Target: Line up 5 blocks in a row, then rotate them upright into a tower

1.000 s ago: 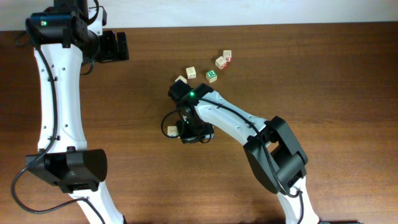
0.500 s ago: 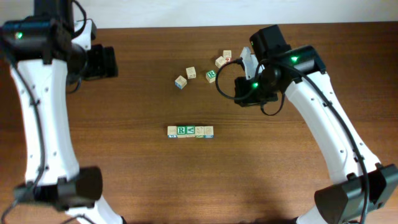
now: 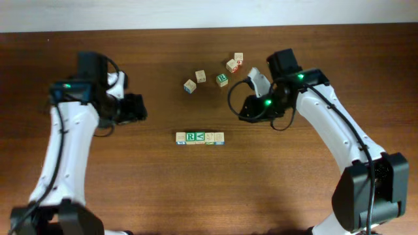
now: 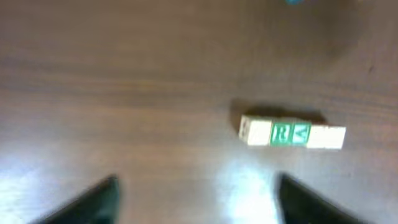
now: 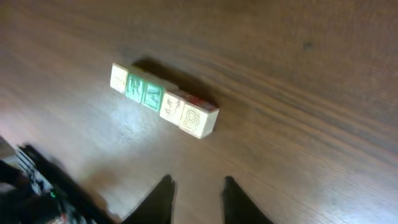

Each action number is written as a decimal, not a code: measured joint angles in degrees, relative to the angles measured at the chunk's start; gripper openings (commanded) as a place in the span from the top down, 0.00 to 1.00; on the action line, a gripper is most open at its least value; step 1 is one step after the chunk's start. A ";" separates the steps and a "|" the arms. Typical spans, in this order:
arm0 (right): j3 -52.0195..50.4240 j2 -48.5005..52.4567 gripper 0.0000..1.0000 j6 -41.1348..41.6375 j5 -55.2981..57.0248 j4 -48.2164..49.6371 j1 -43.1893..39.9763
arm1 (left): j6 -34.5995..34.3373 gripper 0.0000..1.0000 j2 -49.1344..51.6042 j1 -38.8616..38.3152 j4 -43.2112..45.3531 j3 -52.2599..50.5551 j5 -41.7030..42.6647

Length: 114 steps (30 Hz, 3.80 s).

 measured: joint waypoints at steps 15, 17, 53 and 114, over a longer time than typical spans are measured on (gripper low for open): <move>-6.78 0.07 0.96 6.05 -0.13 11.98 -1.97 | 1.57 1.00 12.41 -5.46 17.62 -13.88 8.22; -7.89 0.31 0.96 4.61 -1.77 12.15 -1.97 | 1.73 1.00 13.90 -5.46 18.29 -13.90 8.61; -9.73 11.72 0.96 1.70 -18.45 19.54 -4.68 | 0.35 1.00 16.59 -7.50 24.04 -15.54 16.61; -13.55 14.29 0.96 13.64 -12.63 21.35 0.79 | -0.66 1.00 16.59 -8.02 22.77 -15.54 16.76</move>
